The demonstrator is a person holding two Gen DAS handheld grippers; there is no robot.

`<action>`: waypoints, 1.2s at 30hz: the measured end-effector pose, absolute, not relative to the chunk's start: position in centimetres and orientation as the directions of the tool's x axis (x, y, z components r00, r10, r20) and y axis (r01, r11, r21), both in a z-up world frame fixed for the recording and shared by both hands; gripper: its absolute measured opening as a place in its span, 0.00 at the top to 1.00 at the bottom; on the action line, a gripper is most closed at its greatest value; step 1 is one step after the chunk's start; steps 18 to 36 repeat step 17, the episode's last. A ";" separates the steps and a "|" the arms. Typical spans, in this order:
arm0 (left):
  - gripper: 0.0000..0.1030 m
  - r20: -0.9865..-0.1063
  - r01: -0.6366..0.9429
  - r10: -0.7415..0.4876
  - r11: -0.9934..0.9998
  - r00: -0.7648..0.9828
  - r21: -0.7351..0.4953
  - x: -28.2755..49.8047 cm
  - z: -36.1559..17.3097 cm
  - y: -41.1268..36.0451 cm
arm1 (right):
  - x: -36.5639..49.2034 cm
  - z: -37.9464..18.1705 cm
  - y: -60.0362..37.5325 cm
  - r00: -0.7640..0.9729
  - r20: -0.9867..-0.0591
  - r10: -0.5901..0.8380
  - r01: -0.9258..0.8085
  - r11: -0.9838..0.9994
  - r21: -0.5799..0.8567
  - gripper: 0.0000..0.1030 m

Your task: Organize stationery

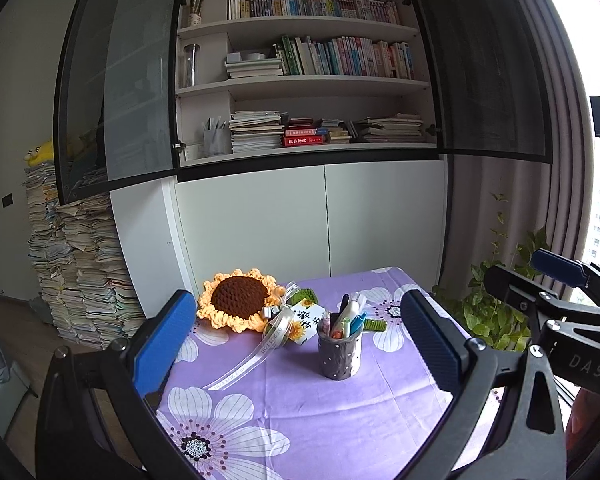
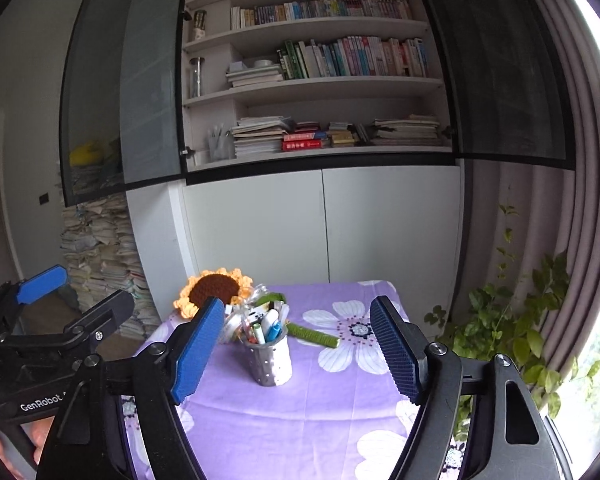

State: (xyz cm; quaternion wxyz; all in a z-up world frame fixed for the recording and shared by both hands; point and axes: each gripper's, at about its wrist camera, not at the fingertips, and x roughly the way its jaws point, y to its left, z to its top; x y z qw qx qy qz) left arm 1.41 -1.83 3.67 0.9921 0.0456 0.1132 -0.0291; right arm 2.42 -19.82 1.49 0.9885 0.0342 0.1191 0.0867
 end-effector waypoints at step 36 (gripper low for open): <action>0.01 -0.157 0.016 -0.009 0.999 0.988 0.046 -0.4 5.5 -0.5 | 0.0 3.3 -18.8 0.963 -0.131 0.234 -0.227 0.972 0.067 0.17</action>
